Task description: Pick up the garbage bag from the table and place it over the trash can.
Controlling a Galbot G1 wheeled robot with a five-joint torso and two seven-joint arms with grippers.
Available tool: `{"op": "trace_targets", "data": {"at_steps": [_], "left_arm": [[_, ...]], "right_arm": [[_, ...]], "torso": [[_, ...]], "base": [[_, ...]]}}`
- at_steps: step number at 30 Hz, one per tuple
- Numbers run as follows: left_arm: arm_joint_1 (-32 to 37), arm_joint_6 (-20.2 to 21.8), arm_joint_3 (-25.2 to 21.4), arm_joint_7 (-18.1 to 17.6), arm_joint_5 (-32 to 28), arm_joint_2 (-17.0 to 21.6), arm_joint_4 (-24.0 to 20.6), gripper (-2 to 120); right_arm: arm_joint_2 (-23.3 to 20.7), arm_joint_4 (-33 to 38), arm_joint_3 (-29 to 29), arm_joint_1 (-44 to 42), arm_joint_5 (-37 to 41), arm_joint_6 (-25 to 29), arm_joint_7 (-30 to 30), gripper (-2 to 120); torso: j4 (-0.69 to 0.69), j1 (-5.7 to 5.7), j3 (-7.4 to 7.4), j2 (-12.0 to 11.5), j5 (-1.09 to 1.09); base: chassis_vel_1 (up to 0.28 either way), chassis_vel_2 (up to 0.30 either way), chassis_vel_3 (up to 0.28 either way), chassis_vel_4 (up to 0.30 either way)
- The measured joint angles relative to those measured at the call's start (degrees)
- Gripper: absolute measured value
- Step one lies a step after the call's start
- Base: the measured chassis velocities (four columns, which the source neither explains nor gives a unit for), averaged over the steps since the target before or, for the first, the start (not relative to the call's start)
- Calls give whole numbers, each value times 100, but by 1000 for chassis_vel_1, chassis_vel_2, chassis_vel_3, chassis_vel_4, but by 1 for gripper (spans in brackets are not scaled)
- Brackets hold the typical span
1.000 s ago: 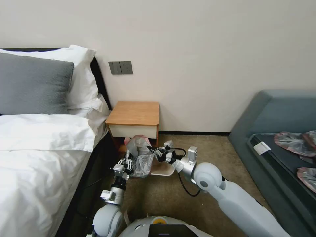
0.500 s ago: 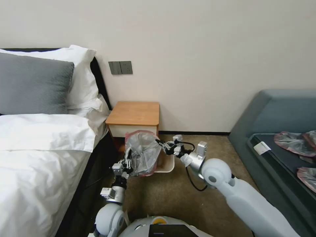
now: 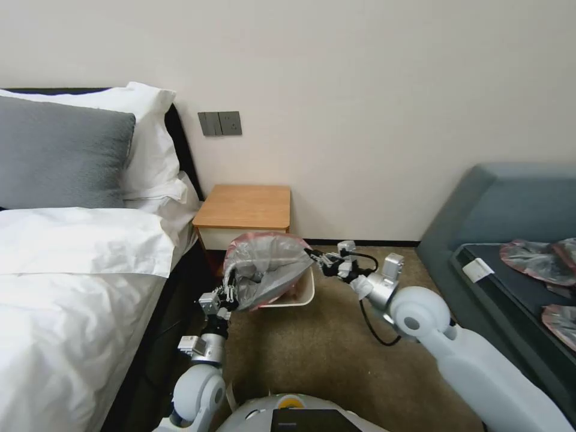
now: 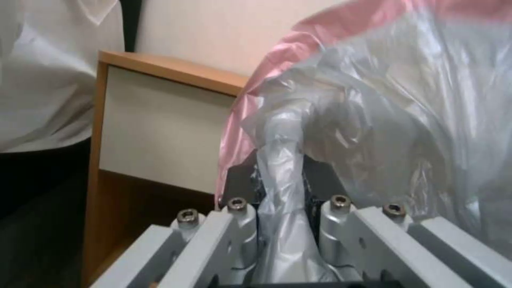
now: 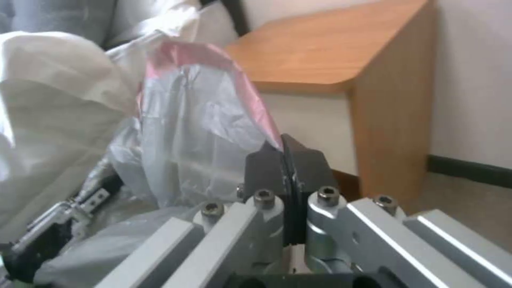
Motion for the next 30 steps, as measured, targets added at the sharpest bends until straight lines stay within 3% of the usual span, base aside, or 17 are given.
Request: {"op": "trace_targets", "data": {"at_steps": [18,30], "left_arm": [[25,-112,-109,118,-403,57,-117,9],[-15,-190,-204,324,-973,70,-187,8]], "right_arm": [[9,-65,380,-339,521,-150,442,0],[104,-302,428,-405,872,-311,349,0]], "torso": [[1,0,0,0,0],[1,0,0,0,0]], "base": [[0,0,0,0],[0,0,0,0]]}}
